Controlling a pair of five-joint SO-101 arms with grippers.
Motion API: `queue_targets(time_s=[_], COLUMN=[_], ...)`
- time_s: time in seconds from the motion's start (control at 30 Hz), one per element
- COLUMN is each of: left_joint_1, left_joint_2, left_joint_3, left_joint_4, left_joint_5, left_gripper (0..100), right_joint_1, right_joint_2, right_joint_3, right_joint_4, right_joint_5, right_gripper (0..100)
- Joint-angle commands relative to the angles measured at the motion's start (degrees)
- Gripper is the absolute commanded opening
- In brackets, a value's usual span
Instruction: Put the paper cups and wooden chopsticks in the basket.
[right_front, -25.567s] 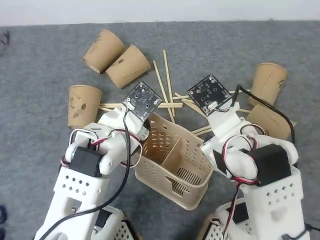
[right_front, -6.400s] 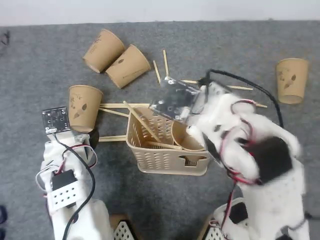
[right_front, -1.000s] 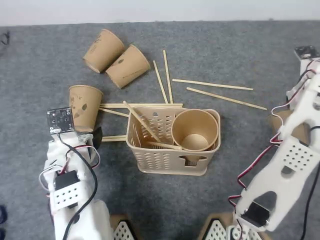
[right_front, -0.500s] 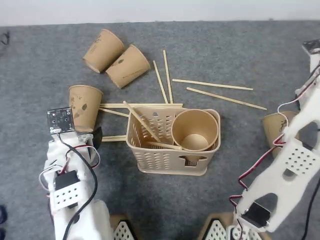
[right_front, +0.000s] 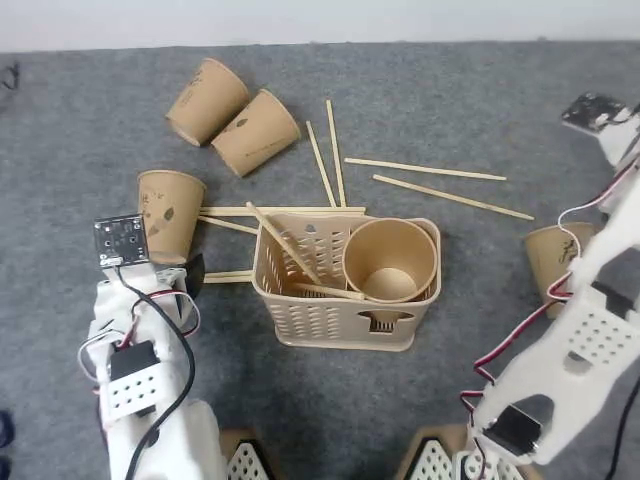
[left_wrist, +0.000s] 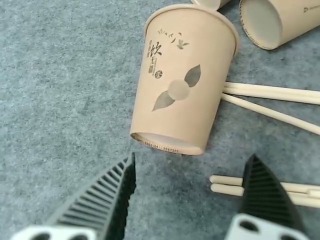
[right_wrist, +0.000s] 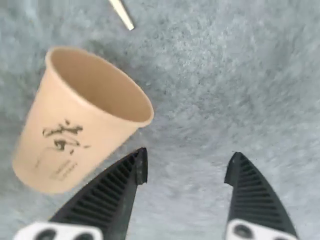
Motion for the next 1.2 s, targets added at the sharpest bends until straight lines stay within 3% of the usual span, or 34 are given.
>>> queue_targets(time_s=[0.0, 0.5, 0.67, 1.17], left_joint_1=[0.4, 0.4, 0.4, 0.4], left_joint_2=[-1.1, -1.1, -1.1, -1.1], left_joint_3=[-0.1, -0.1, -0.1, -0.1], left_joint_4=[-1.3, -1.4, -1.4, -1.4], left_joint_5=[-0.4, -0.4, -0.4, -0.4], left_gripper=[33, 33, 33, 33], right_joint_1=[-2.5, -4.1, -5.1, -6.8], right_joint_2=[-5.5, -26.4, -24.1, -10.1], right_joint_3=[0.3, 31.5, 31.8, 23.9], right_joint_4=[2.2, 1.0, -3.8, -4.9], right_joint_5=[6.2, 22.5, 17.6, 17.7], right_gripper=[27.7, 24.8, 24.8, 24.5])
